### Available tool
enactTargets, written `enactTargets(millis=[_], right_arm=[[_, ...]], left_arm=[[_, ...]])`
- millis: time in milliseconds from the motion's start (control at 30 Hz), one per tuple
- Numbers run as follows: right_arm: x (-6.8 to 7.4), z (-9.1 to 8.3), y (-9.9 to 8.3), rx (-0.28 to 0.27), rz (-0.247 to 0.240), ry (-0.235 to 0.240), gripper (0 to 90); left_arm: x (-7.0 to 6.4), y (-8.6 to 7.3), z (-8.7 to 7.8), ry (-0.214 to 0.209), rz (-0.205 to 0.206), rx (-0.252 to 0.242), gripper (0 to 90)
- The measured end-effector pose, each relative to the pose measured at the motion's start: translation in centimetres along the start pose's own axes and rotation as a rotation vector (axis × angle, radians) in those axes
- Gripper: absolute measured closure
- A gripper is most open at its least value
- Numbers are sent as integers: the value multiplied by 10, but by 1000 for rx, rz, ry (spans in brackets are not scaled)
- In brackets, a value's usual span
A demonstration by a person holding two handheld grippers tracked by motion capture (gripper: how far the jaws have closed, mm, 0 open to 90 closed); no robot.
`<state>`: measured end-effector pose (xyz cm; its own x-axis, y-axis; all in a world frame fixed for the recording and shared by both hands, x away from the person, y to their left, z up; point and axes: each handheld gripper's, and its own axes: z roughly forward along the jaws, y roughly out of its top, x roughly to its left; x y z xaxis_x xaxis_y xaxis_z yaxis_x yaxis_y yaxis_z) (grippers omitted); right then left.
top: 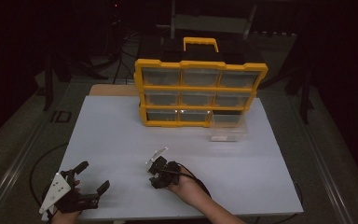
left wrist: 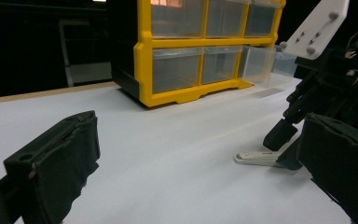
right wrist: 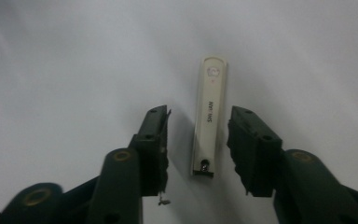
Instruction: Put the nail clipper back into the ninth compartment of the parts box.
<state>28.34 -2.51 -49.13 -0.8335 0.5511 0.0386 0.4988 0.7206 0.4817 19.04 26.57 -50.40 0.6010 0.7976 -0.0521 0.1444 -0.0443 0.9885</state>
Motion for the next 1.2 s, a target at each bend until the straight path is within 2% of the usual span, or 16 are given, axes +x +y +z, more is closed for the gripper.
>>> enactTargets(millis=[267, 533, 767, 967, 1033, 1100, 1133, 1200], right_arm=[[-1, 8, 5, 57, -12, -29, 683], [2, 9, 8, 81, -15, -61, 744], [1, 9, 10, 92, 0, -51, 778], [0, 8, 12, 111, -40, -42, 780], [-2, 6, 13, 107, -70, -39, 780], [-4, 1, 13, 105, -72, -28, 780], [-6, -4, 13, 107, -107, -22, 780], [-9, -9, 14, 104, -126, -19, 780]], left_arm=[[0, 0, 0, 0, 1, 2, 3], [0, 0, 1, 0, -1, 2, 3], [-1, 0, 1, -3, -1, 4, 3], [0, -1, 1, -1, -1, 7, 3], [0, -1, 1, -1, -1, 7, 3], [0, -1, 1, -1, 0, 7, 3], [1, -1, 1, 0, -3, 9, 3], [1, -2, 2, -1, -4, 11, 3]])
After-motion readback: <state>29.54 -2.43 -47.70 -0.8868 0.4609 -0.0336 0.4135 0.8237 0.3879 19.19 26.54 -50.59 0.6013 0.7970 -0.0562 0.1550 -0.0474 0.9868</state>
